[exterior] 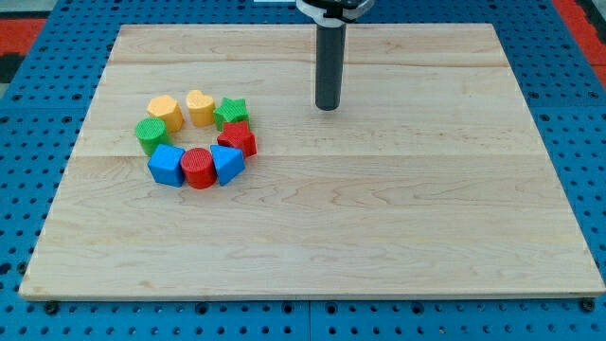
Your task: Place your arm to the bottom of the blue triangle and red circle
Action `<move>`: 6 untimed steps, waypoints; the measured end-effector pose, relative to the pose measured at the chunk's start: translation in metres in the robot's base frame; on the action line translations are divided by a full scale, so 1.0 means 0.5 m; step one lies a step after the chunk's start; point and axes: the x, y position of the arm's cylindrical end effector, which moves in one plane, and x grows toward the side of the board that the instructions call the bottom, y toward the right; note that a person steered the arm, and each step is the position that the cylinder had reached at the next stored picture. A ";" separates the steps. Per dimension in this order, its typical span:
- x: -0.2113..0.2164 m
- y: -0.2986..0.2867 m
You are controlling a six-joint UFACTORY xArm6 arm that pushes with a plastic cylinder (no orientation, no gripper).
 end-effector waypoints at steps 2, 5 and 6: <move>0.015 -0.017; 0.344 -0.212; 0.326 -0.257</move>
